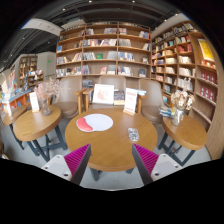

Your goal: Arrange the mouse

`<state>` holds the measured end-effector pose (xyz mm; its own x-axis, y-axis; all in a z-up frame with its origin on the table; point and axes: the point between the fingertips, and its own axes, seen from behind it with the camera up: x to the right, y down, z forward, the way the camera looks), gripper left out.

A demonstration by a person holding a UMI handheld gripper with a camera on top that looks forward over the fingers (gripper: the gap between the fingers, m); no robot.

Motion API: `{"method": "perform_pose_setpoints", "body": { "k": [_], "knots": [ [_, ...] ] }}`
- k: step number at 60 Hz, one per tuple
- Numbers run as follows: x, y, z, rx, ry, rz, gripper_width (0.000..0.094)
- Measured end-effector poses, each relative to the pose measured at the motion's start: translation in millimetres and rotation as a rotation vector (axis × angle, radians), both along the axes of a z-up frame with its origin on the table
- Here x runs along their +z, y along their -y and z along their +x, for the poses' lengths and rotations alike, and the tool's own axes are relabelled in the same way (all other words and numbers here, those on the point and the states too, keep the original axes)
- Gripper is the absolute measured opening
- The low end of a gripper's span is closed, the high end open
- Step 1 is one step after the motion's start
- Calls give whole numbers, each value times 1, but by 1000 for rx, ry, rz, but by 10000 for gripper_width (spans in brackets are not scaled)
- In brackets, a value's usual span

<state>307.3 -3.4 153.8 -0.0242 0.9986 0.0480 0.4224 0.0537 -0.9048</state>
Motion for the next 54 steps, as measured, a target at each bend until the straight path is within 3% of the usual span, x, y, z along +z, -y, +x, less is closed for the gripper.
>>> {"method": "perform_pose_setpoints", "body": {
  "k": [17,54],
  "knots": [
    [-42,-82,-35,-92,43,16,855],
    [-144,-127,-195,-123,168,-16,849]
  ]
}}
